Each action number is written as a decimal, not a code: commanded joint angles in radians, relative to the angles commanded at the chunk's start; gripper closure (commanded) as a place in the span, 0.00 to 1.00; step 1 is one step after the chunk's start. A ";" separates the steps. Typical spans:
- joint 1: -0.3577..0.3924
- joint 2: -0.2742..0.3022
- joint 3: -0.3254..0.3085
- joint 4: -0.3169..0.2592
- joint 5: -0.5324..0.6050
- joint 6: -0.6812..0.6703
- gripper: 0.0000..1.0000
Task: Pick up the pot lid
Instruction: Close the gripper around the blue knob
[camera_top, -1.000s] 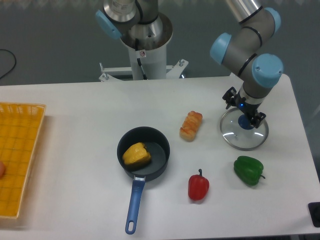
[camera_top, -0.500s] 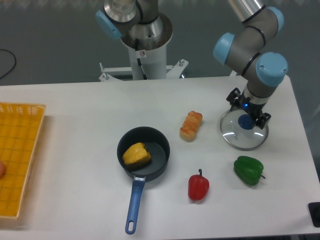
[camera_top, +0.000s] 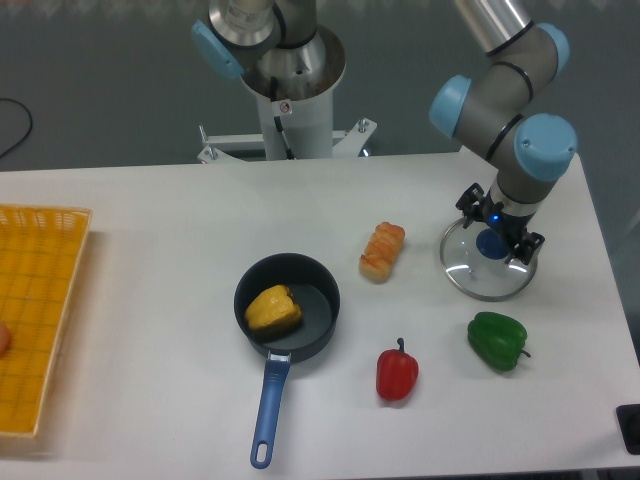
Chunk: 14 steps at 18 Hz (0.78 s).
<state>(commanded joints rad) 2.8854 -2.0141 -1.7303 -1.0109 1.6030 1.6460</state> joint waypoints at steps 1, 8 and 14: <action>0.000 -0.003 0.000 0.000 0.000 0.000 0.00; 0.005 -0.018 0.000 0.011 0.002 0.000 0.00; 0.009 -0.026 0.000 0.012 0.002 0.002 0.01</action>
<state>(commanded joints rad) 2.8946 -2.0402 -1.7303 -0.9986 1.6045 1.6475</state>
